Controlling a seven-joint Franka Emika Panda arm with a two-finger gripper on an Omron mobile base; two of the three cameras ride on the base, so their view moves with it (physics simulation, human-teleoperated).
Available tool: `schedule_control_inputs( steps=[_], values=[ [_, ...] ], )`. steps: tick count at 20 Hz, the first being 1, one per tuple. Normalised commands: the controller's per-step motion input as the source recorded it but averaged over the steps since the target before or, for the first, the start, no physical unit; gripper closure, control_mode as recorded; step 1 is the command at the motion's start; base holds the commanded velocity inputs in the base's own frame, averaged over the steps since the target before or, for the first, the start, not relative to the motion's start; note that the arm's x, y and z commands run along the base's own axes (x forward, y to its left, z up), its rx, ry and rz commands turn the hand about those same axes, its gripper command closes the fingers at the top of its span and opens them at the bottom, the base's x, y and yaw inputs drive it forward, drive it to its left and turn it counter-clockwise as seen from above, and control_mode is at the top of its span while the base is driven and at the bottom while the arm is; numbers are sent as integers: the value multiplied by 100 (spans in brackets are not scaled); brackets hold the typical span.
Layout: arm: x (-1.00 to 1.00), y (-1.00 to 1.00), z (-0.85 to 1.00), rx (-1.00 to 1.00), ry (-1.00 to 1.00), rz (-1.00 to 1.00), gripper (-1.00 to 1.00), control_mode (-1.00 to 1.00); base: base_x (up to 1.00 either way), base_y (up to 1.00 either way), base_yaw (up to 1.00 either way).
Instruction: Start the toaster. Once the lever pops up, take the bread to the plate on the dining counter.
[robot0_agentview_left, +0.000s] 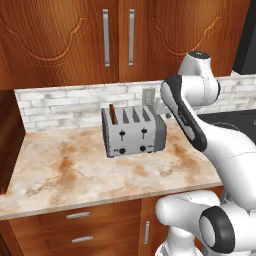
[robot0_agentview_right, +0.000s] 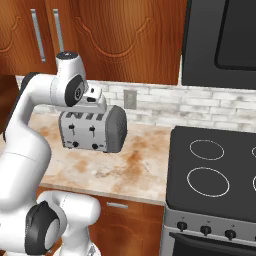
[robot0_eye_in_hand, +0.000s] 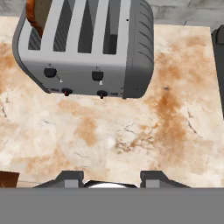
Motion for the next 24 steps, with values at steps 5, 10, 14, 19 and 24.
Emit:
schedule_control_inputs(
  steps=[5, 10, 14, 19, 24],
  values=[
    [0, 17, -6, 0, 0, 0, -100, -100, 0, 0, 0],
    [0, 29, -16, 0, 0, 1, -100, -100, 0, 0, 0],
    [0, 38, -14, 0, 0, 0, -100, -100, 0, 0, 0],
    [0, 32, -14, 3, 0, 0, -100, -100, 0, 0, 0],
    [0, 33, -20, 6, 0, 0, -100, -100, 0, 0, 0]
  ],
)
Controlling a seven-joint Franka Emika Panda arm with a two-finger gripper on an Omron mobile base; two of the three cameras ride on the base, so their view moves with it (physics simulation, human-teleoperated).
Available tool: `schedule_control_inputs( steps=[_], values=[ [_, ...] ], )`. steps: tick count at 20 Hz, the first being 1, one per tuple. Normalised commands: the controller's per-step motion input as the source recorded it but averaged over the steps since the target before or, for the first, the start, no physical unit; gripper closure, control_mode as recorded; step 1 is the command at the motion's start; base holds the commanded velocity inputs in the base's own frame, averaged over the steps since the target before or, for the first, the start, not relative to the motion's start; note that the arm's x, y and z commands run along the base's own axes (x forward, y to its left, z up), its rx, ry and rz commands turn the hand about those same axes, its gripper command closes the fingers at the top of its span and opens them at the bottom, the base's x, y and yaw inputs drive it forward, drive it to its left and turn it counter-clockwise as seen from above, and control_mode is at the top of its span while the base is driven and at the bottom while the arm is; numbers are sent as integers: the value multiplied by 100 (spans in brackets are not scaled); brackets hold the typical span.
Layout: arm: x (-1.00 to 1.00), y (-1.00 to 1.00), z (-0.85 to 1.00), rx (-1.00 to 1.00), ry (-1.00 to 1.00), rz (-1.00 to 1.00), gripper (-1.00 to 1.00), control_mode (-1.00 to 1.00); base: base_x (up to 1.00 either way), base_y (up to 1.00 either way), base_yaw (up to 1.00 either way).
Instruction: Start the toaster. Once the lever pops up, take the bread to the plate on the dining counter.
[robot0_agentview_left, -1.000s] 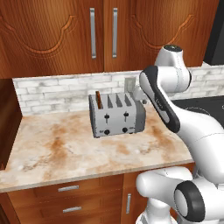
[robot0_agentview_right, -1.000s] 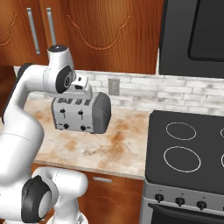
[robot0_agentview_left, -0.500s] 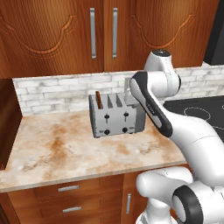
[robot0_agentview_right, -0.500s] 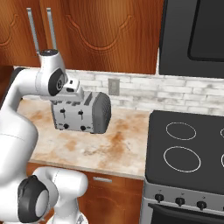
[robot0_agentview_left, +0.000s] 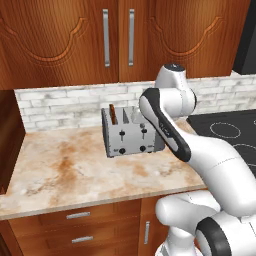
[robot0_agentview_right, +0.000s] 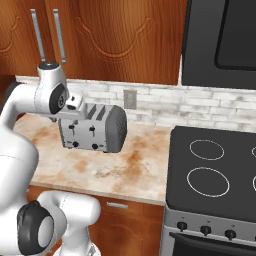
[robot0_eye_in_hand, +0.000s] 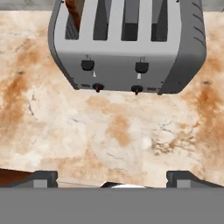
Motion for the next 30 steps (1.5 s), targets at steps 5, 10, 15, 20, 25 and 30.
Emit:
schedule_control_inputs(
  steps=[5, 10, 15, 20, 25, 30],
  values=[
    [0, 31, -12, 4, -6, 0, -100, -100, 0, 0, 0],
    [1, 40, -11, 0, -3, 0, -100, -100, 0, 0, 0],
    [1, 35, -21, 0, -8, 0, -100, -100, 0, 0, 0],
    [4, 23, -23, 0, -5, 0, -100, -100, 0, 0, 0],
    [18, 0, -21, 0, 0, -3, -100, -100, 0, 0, 0],
    [16, 0, -9, 0, -2, -6, -100, -100, 0, 0, 0]
  ],
)
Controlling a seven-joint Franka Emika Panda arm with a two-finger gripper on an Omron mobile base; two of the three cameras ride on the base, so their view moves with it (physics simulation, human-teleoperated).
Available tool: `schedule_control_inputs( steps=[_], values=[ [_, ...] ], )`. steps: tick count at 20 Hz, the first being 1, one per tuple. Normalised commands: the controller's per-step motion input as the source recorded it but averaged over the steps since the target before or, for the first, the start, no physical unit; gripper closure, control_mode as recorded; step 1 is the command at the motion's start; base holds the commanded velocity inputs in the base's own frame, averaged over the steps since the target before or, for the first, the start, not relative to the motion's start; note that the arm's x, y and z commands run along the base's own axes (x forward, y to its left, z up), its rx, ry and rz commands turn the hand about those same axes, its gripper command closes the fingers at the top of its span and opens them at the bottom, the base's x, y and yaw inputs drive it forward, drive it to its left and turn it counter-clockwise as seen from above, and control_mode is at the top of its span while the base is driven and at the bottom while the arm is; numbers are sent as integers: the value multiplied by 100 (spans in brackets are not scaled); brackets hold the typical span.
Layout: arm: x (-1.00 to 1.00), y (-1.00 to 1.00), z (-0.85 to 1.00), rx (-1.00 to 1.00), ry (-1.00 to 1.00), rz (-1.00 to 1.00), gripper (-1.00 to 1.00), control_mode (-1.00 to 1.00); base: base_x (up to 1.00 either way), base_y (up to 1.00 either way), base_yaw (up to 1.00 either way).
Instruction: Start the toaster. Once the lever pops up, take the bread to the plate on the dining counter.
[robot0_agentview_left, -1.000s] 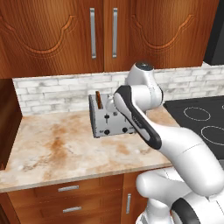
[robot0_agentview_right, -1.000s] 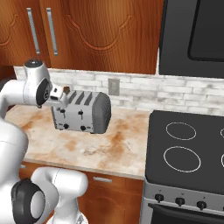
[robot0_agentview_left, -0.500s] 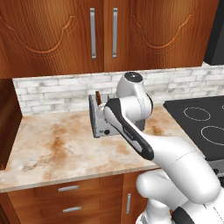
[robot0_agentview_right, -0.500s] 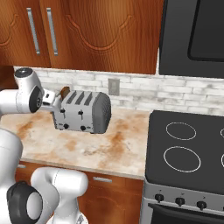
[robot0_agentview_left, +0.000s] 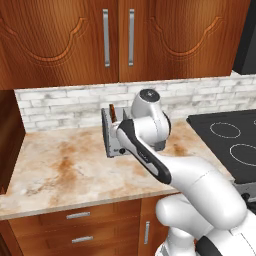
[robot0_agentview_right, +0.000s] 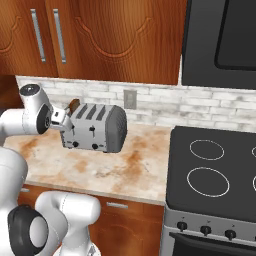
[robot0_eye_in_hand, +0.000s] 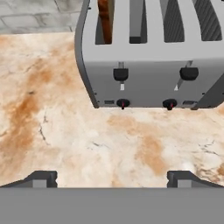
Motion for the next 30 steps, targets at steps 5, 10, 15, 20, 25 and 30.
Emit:
schedule_control_inputs(
  steps=[5, 10, 15, 20, 25, 30],
  values=[
    [17, 0, 0, 0, 0, -8, -100, -100, 0, 0, 0],
    [17, 0, 0, 0, 0, -4, -100, -100, 0, 0, 0],
    [18, 0, 0, 0, 0, -1, -100, -100, 0, 0, 0],
    [18, 0, 0, 0, 0, 0, -100, -100, 0, 0, 0],
    [13, 0, 0, 0, 0, 0, -100, -100, 0, 0, 0],
    [12, 0, 0, 0, -5, 0, -100, -100, 0, 0, 0]
  ],
)
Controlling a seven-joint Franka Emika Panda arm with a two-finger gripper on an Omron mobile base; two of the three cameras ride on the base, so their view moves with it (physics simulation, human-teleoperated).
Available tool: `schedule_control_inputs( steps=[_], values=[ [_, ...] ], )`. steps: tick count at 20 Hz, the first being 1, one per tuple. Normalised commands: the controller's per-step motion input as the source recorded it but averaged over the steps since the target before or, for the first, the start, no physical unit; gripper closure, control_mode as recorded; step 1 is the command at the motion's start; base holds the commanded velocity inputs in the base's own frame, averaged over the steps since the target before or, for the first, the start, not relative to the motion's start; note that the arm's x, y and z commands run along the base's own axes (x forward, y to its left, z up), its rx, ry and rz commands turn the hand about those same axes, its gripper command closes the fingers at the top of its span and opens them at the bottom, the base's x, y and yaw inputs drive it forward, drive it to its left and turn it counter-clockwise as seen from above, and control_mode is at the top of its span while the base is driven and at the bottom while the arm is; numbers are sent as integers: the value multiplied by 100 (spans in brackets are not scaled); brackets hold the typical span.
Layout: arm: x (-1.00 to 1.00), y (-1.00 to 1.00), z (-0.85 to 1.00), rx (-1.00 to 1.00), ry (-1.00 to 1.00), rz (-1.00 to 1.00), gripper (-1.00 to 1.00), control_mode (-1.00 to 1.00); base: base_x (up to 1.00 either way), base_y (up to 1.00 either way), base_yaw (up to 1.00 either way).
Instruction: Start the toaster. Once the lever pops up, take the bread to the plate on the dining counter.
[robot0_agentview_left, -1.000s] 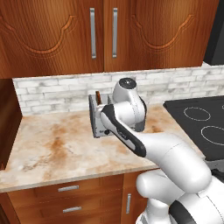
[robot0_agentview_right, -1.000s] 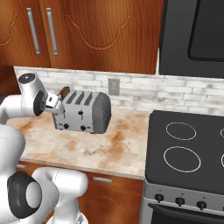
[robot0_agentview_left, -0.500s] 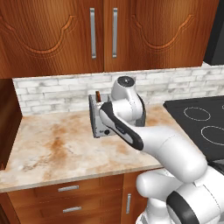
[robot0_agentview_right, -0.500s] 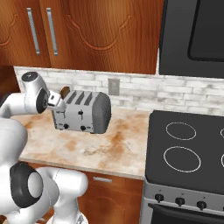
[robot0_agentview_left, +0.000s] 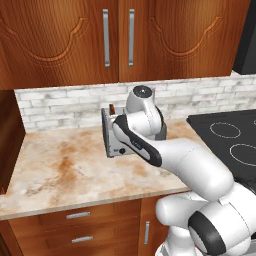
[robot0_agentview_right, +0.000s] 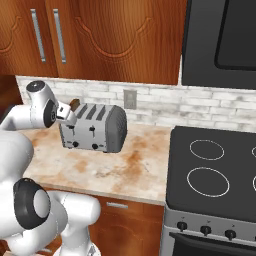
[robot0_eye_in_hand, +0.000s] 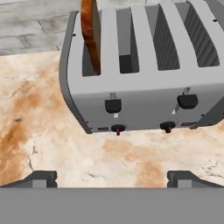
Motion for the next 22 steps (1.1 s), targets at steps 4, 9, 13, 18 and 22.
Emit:
schedule_control_inputs(
  steps=[4, 9, 13, 18, 22],
  values=[
    [6, 0, 0, 0, -9, 0, -100, -100, 0, 0, 0],
    [16, 0, 0, 0, -8, 0, -100, -100, 0, 0, 0],
    [21, 0, -1, 0, -6, 0, -100, -100, 0, 0, 0],
    [25, 0, -4, 0, -3, 0, -100, -100, 0, 0, 0],
    [29, 0, -4, 0, -1, 0, -100, -100, 0, 0, 0]
  ],
)
